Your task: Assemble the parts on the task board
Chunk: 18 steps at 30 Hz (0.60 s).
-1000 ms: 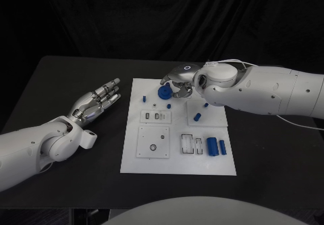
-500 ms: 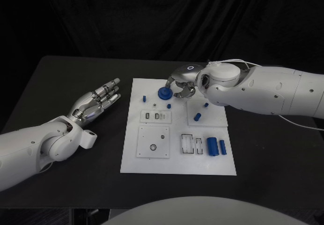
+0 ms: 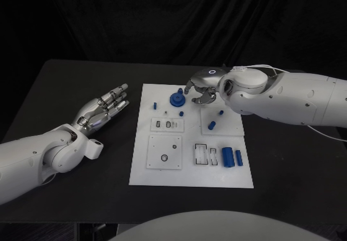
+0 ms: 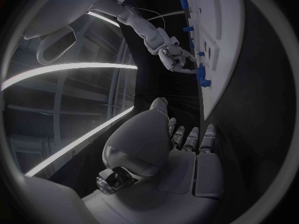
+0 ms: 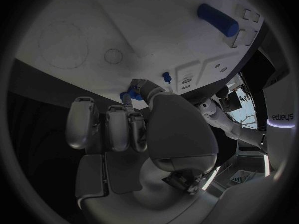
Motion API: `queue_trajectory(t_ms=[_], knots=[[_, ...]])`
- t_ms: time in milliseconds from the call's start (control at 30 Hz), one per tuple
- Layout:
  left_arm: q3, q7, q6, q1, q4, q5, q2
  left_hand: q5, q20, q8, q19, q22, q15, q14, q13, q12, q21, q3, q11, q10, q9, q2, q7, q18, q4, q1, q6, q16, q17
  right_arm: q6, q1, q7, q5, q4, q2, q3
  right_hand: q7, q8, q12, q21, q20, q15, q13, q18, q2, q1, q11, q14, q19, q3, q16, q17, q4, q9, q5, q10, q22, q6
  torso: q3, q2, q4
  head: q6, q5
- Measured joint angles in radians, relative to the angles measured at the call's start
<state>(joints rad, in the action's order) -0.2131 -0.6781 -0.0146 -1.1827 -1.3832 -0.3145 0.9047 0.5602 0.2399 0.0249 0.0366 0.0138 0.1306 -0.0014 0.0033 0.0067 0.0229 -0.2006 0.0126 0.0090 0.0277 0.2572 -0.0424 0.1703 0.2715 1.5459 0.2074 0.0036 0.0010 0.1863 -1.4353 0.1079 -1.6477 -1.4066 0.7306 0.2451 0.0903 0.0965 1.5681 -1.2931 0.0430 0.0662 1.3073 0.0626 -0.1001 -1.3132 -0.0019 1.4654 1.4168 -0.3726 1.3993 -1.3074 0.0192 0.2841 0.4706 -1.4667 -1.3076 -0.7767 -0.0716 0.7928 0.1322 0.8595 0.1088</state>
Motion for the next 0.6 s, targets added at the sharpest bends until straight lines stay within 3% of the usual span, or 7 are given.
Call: queue_trajectory(t_ms=[67,367,500,600], knots=[[0.0,0.0,0.0,0.0,-0.001,0.0,0.003,0.0,0.0,0.0,0.0,0.0,0.001,0.001,0.0,0.0,0.0,0.003,0.0,0.0,0.0,0.0,0.0,0.0,-0.003,0.0,0.0,0.0,0.0,0.02,-0.001,-0.001,0.0,-0.024,0.025,0.0,0.0,-0.004,0.0,0.002,0.0,0.0,0.0,0.0,0.0,0.0,0.0,0.0,0.0,0.0,0.0,0.0,0.0,-0.001,-0.008,0.0,0.0,0.0,0.0,0.0,0.0,-0.003,0.0],[0.0,0.0,-0.001,0.0,-0.008,0.0,0.01,0.009,0.003,0.0,0.003,0.003,0.004,0.004,0.0,0.0,0.004,0.014,0.003,0.004,0.002,-0.003,0.007,0.0,-0.008,0.01,0.007,0.0,0.0,0.106,-0.07,0.0,0.001,-0.184,0.214,-0.001,0.001,-0.015,0.0,-0.001,0.004,0.0,0.001,0.0,0.005,0.024,0.0,0.0,0.004,0.039,0.0,0.0,0.039,-0.004,-0.199,0.0,0.0,-0.03,0.0001,0.0,-0.0002,-0.008,0.005],[0.0,0.0,-0.002,0.0,-0.012,0.0,0.009,0.012,0.007,0.0,0.007,0.003,0.004,0.004,0.001,0.0,0.006,0.014,0.007,0.007,0.002,-0.003,0.007,0.0,-0.008,0.01,0.014,0.0,0.0,0.129,-0.082,-0.002,0.003,-0.219,0.302,0.001,0.0,-0.019,0.0,-0.054,0.0,0.0,0.001,0.0,0.001,0.043,0.0,0.0,0.036,0.083,0.044,0.0,0.082,-0.005,-0.308,0.0,0.0,-0.057,0.0002,0.0,-0.0013,-0.015,0.011],[0.0,0.0,-0.002,0.0,-0.013,0.0,0.008,0.012,0.007,0.0,0.007,0.003,0.004,0.004,0.001,0.0,0.006,0.014,0.007,0.007,0.002,-0.003,0.007,0.0,-0.008,0.01,0.014,0.0,0.001,0.135,-0.081,-0.003,0.008,-0.23,0.346,0.003,0.0,-0.027,0.0,-0.062,0.003,0.0,0.001,0.0,0.001,0.044,0.0,0.0,0.039,0.097,0.046,0.0,0.097,-0.013,-0.336,0.0,0.0,-0.05,0.0002,0.0,-0.0016,-0.018,0.015]])
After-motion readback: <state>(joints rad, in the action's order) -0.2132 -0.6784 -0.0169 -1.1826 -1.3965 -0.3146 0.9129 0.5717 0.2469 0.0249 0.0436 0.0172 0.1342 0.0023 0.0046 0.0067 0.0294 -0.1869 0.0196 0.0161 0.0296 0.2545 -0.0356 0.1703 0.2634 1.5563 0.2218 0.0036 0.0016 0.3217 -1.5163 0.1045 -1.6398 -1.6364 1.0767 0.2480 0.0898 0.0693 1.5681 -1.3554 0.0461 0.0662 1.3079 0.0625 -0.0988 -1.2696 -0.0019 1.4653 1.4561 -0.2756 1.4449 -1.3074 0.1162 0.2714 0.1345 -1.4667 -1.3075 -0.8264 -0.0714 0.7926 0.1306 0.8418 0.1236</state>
